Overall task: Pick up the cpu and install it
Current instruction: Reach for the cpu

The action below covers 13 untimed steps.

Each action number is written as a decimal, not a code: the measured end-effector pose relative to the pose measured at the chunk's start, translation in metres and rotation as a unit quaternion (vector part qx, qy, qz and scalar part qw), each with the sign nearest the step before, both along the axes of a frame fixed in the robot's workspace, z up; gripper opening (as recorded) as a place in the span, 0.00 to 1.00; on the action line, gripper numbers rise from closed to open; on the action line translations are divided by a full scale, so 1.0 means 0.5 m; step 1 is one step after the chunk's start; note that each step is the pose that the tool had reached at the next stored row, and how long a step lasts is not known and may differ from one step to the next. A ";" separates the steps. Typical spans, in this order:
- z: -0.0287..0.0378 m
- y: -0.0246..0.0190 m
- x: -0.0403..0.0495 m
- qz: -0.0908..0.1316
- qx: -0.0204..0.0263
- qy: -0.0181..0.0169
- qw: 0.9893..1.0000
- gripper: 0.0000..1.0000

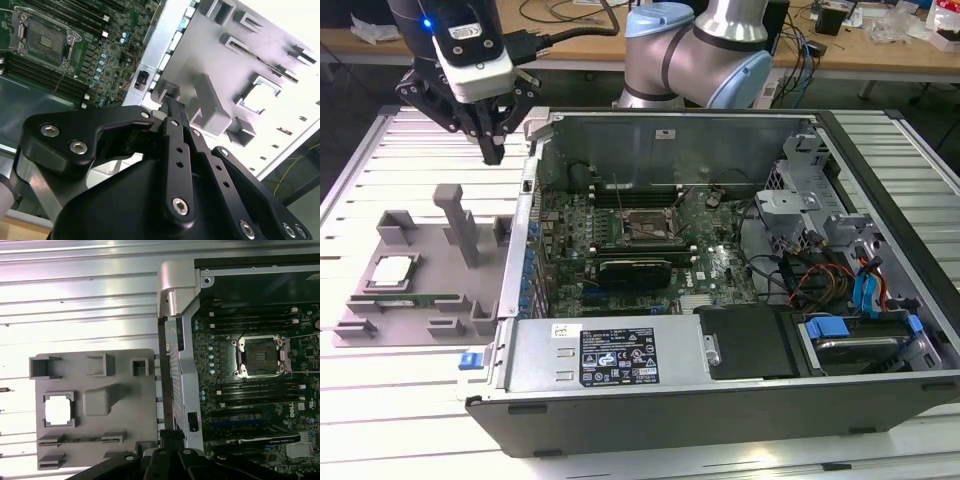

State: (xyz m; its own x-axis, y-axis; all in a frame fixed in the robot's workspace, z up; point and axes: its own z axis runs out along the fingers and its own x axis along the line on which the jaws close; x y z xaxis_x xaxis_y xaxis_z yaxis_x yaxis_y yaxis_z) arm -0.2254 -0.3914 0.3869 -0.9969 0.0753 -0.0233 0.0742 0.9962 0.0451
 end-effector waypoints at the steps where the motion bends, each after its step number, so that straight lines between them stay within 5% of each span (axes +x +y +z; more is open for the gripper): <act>1: 0.000 0.0003 -0.002 0.000 0.000 0.000 1.000 0.11; 13: -0.009 0.0073 -0.034 0.000 0.000 0.000 1.000 0.11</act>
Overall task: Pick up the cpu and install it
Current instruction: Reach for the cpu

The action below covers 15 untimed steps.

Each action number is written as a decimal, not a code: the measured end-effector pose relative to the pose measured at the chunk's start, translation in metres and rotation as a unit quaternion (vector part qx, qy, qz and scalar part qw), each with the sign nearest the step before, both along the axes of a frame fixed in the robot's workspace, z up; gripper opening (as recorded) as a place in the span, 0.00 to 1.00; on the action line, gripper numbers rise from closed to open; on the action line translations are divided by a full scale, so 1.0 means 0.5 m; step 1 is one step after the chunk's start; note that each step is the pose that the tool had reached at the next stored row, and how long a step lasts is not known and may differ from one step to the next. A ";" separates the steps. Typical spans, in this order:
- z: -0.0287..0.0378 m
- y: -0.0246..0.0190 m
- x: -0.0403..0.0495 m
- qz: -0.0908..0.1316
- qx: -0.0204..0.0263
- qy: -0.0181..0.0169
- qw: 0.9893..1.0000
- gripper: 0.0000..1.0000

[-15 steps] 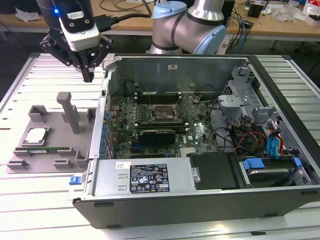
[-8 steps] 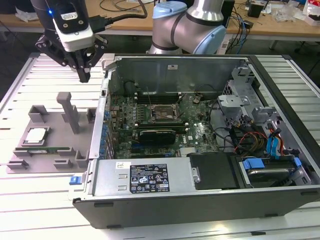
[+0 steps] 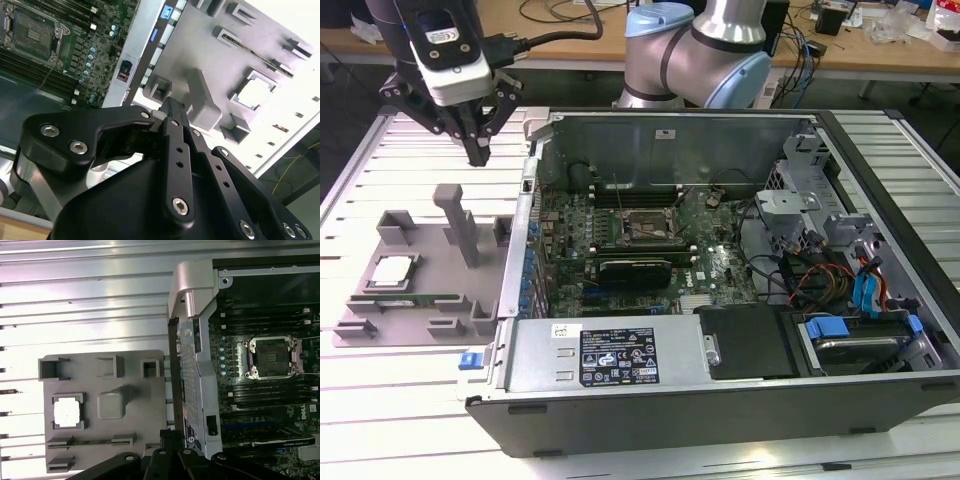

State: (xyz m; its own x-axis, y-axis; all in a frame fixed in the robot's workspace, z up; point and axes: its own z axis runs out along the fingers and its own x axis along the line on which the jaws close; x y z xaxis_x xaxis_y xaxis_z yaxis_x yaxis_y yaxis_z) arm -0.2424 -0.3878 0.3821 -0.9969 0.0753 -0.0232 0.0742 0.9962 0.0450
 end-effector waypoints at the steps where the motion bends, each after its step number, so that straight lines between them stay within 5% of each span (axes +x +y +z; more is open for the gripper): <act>1: 0.000 0.0004 -0.001 0.000 0.000 0.000 1.000 0.11; 15: -0.017 0.0096 -0.028 0.000 0.000 0.000 1.000 0.11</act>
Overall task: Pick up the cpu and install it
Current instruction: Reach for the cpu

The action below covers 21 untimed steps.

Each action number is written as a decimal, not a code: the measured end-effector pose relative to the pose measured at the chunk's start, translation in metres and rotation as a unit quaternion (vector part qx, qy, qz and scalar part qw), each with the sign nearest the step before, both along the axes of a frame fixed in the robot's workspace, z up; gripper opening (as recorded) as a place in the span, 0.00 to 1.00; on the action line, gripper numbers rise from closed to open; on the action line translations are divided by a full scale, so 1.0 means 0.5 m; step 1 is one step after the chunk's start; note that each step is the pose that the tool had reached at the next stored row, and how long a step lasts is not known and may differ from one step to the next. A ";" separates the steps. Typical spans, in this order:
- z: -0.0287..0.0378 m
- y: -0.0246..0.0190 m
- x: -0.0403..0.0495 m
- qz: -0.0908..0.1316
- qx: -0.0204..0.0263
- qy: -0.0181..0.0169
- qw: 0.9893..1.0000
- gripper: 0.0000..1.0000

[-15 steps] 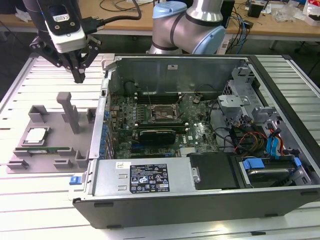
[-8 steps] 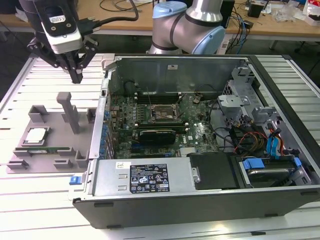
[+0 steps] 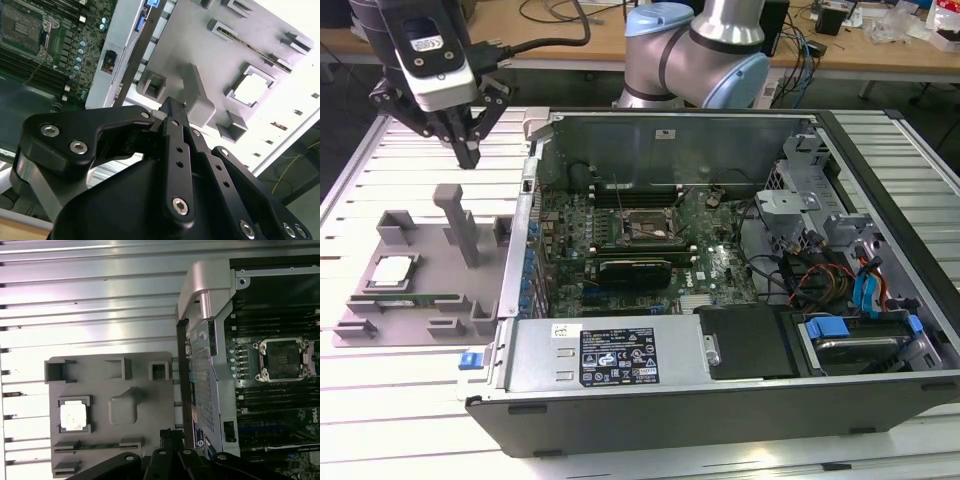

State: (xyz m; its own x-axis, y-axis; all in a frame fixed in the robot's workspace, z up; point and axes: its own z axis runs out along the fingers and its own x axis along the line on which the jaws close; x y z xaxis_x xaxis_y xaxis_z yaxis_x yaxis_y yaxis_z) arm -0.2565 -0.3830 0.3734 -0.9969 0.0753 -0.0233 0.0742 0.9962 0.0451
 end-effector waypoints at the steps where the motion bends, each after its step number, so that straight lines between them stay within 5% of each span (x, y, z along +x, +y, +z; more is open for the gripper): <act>1: -0.002 0.0006 -0.003 0.000 0.000 0.000 1.000 0.11; 21: -0.030 0.0171 -0.074 0.000 0.000 0.000 1.000 0.11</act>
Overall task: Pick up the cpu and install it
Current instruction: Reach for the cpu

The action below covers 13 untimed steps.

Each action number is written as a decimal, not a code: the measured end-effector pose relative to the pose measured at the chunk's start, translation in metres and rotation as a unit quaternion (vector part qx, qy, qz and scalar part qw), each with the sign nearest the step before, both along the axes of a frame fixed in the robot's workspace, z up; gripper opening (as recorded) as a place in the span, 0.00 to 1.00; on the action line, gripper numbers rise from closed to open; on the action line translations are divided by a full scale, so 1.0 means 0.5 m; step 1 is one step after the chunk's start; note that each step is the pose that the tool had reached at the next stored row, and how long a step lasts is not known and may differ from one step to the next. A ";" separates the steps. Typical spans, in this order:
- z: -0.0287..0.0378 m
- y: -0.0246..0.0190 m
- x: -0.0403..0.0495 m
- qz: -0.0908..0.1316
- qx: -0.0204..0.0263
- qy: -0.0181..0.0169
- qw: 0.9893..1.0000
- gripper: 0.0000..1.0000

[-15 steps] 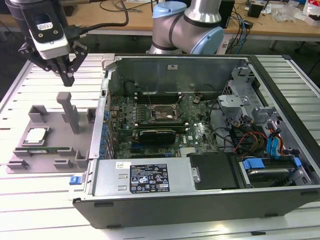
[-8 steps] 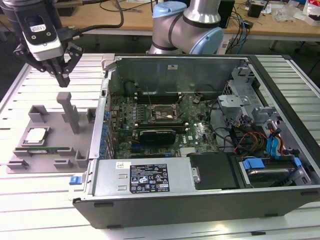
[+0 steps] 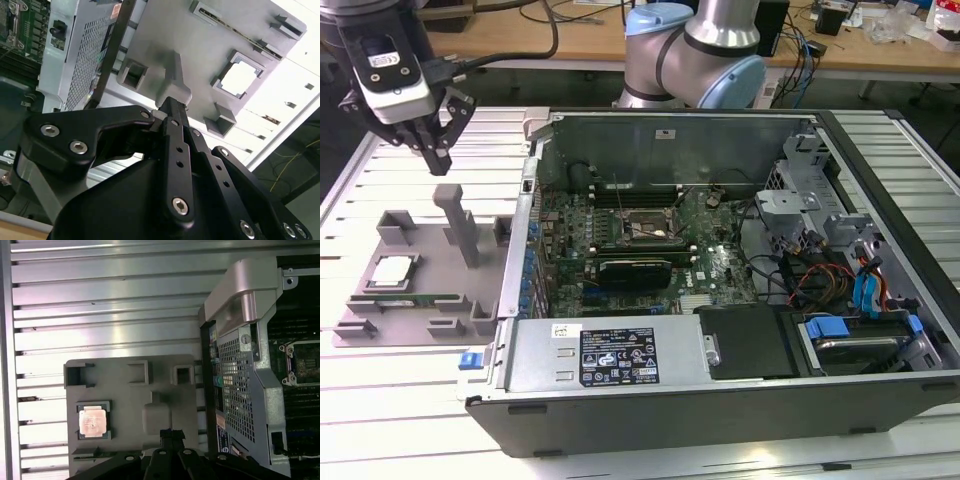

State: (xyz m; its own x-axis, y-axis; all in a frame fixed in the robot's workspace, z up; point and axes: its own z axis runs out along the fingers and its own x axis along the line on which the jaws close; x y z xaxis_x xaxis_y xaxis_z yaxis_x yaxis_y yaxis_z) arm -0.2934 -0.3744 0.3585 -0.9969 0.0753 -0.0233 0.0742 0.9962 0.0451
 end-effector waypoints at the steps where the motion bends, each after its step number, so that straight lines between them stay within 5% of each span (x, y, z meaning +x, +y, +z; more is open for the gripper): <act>1: -0.001 0.0012 -0.003 0.000 0.000 0.000 1.000 0.11; 13: -0.015 0.0090 -0.039 0.000 0.000 0.000 1.000 0.11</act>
